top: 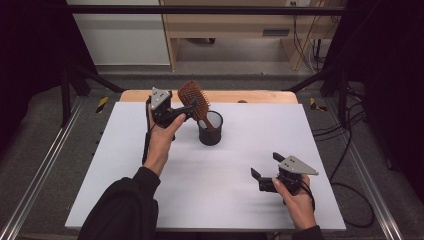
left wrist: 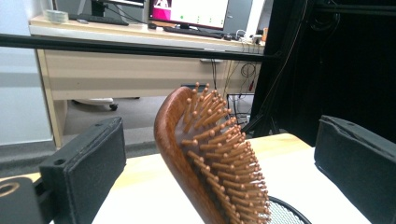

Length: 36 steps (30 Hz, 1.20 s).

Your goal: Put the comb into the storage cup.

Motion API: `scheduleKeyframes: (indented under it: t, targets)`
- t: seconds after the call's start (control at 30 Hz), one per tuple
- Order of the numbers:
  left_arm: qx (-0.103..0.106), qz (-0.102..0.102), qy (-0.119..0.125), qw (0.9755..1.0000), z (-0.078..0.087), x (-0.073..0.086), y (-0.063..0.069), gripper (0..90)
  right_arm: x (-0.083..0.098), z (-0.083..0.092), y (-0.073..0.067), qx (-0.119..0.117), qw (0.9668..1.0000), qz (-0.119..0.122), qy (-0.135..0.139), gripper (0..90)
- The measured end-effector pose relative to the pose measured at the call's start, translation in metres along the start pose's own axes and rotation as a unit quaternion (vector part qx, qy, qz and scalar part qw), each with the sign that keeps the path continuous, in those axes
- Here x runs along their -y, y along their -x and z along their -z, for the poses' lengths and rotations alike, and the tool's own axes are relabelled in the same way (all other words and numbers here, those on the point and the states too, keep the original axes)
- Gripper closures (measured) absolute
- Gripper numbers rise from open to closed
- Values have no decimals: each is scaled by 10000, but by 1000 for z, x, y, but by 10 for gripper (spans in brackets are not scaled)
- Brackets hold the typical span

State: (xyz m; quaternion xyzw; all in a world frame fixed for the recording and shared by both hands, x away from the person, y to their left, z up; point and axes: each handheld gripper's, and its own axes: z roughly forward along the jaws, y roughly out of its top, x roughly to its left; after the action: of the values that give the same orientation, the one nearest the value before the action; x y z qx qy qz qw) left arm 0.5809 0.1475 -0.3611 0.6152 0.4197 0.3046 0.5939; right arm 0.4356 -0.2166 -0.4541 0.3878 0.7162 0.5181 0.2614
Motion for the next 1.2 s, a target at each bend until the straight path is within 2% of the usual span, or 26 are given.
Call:
scheduleKeyframes:
  t: [0.2,0.47,0.6,0.7,0.8,1.2]
  targets:
    - [-8,-9,51,10000,13,-1,-1,25,-1,-1,-2,-14,10000,10,6,34]
    - [4,-62,44,10000,19,-4,-2,25,-1,-1,1,-17,10000,-26,41,33]
    - [-11,-67,75,9999,27,-7,-1,24,-2,-2,0,-41,10000,-1,44,34]
    - [40,-146,86,9998,31,-11,-2,20,-4,-1,-1,-141,9998,-125,115,34]
    - [17,-89,124,9999,35,-15,-4,23,-5,1,-1,-81,9998,-122,146,28]
    - [220,-203,221,9993,56,-25,-1,20,-3,1,0,-65,9997,-185,126,29]
